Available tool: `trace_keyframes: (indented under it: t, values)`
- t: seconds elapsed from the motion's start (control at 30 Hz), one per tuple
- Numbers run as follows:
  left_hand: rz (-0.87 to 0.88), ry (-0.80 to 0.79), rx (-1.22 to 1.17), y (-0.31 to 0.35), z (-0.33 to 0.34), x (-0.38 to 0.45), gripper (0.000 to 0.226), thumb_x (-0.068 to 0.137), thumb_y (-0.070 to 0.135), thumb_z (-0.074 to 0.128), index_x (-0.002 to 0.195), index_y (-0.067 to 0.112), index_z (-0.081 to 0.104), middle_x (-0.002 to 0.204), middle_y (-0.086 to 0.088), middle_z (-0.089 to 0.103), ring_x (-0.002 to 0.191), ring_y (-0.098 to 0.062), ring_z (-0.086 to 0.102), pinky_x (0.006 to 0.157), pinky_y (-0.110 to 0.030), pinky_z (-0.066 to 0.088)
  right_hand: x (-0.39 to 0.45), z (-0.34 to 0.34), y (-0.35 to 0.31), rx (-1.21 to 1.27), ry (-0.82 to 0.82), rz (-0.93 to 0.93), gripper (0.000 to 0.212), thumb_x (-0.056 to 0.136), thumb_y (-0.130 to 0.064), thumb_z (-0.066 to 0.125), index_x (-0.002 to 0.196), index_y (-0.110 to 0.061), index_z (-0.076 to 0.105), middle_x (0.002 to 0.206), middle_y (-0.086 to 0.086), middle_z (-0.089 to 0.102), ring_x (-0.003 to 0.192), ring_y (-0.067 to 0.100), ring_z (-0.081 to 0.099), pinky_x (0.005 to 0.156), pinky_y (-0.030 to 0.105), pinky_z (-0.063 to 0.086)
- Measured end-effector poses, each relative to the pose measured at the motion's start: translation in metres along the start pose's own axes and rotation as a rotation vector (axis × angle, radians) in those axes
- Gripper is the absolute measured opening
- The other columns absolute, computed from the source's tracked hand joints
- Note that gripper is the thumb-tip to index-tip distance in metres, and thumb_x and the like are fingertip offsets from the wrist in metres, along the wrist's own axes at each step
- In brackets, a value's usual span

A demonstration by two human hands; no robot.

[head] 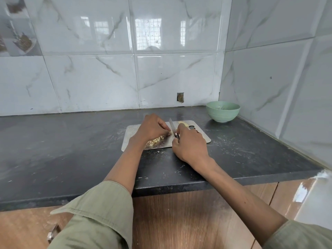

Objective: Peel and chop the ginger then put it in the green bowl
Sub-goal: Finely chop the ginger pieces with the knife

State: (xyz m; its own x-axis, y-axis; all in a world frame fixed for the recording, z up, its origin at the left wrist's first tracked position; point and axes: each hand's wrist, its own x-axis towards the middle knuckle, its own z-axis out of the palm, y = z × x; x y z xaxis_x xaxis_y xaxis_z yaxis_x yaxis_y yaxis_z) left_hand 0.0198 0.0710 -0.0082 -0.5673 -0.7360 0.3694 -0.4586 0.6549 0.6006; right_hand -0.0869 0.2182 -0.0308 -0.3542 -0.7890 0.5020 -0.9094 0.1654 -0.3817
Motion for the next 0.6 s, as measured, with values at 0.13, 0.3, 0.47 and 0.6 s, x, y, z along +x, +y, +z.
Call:
trace_keyframes:
  t: [0.13,0.3,0.47,0.6]
  values:
    - [-0.009,0.021,0.008,0.0,0.001,0.0,0.01,0.072,0.01,0.089,0.077,0.017,0.085,0.066,0.005,0.076,0.071,-0.015,0.074,0.065,-0.02,0.058,0.0,0.003,-0.002,-0.008,0.008,-0.026,0.016,0.094,-0.025,0.052,0.108,-0.017,0.05,0.103,0.011,0.063,0.099,0.036,0.058,0.071,0.039,0.039]
    - [-0.01,0.032,0.016,0.0,0.003,0.0,0.008,0.072,0.013,0.09,0.074,0.018,0.084,0.065,0.005,0.075,0.069,-0.01,0.073,0.071,-0.023,0.059,0.0,0.003,-0.001,-0.008,-0.001,-0.032,0.012,0.095,-0.026,0.051,0.105,-0.019,0.048,0.101,0.011,0.062,0.098,0.035,0.057,0.071,0.039,0.037]
    - [-0.016,0.016,0.005,-0.002,0.005,0.002,0.008,0.073,0.014,0.09,0.071,0.017,0.082,0.063,0.006,0.074,0.06,0.0,0.067,0.073,-0.018,0.052,0.002,-0.002,-0.002,-0.004,-0.062,-0.012,0.02,0.096,-0.028,0.051,0.113,-0.019,0.055,0.106,0.01,0.06,0.101,0.035,0.057,0.077,0.04,0.041]
    - [-0.027,0.008,0.005,-0.001,0.006,0.002,0.007,0.072,0.014,0.088,0.07,0.016,0.082,0.064,0.005,0.074,0.061,-0.003,0.067,0.075,-0.018,0.047,0.009,-0.007,0.0,0.006,-0.123,0.031,0.022,0.091,-0.024,0.055,0.113,-0.022,0.058,0.094,0.002,0.049,0.095,0.032,0.055,0.078,0.038,0.041]
